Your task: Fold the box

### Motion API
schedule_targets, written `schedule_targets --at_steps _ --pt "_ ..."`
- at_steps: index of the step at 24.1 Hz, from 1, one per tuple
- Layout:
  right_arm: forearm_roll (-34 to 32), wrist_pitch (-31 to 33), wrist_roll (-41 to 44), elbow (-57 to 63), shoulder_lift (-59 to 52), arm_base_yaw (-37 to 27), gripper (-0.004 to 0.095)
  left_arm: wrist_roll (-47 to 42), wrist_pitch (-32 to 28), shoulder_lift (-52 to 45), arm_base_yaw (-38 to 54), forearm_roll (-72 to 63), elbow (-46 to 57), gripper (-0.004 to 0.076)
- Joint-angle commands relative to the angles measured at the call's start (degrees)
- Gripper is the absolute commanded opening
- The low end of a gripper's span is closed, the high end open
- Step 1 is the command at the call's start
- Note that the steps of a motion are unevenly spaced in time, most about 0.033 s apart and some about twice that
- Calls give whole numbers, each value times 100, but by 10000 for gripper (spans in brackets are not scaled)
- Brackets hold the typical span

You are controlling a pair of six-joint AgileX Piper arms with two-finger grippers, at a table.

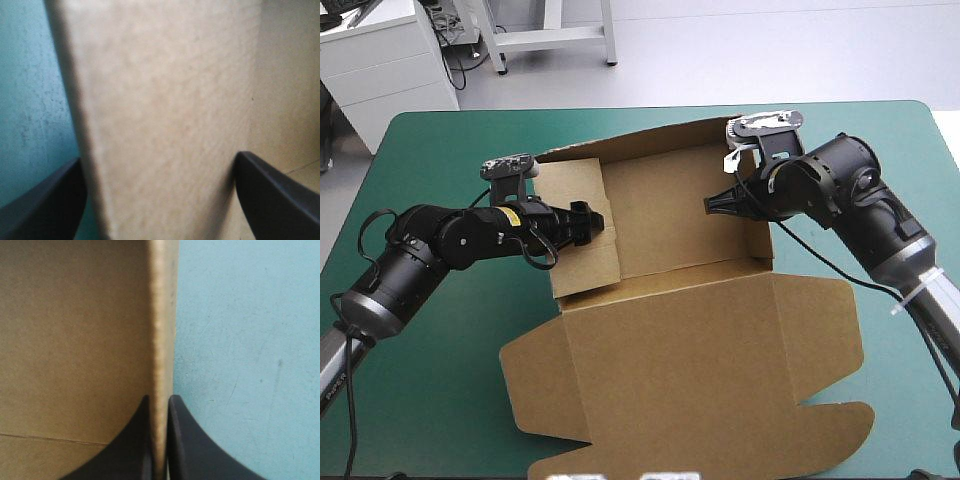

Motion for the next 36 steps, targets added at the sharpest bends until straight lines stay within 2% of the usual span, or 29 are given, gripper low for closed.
schedule_targets --at_steps 1,5,7,9,11,12,24,27,30,32,36 --pt "-51 -308 35 -190 -204 6 -4 -3 -313 -220 -24 -104 -149 534" --pt "-51 -285 35 -190 -204 6 -4 -3 -286 -235 -24 -104 -149 498" --pt "-51 -262 35 -190 -204 6 -4 -3 -286 -235 -24 -92 -149 442" --pt "-51 -249 35 -190 -204 6 -4 8 -286 -235 -24 -79 -149 275" --pt "-51 -242 35 -190 -204 6 -4 38 -309 -235 -24 -79 -149 42" --pt "-51 -242 35 -190 -204 6 -4 79 -318 -235 -24 -56 -149 -24" --pt "-51 -106 35 -190 -174 6 -4 179 -324 -124 -24 13 -220 -33" --pt "-31 257 -2 -190 30 -154 -4 179 316 334 -24 474 -725 -33" --pt "315 466 -329 -190 425 -639 -4 179 1106 1172 -24 927 -1561 -32" --pt "587 476 -595 -190 702 -914 -5 179 1426 1732 -24 972 -2073 -32" --pt "912 465 -887 -190 1037 -1219 -4 179 1697 2423 -24 972 -2603 -32"
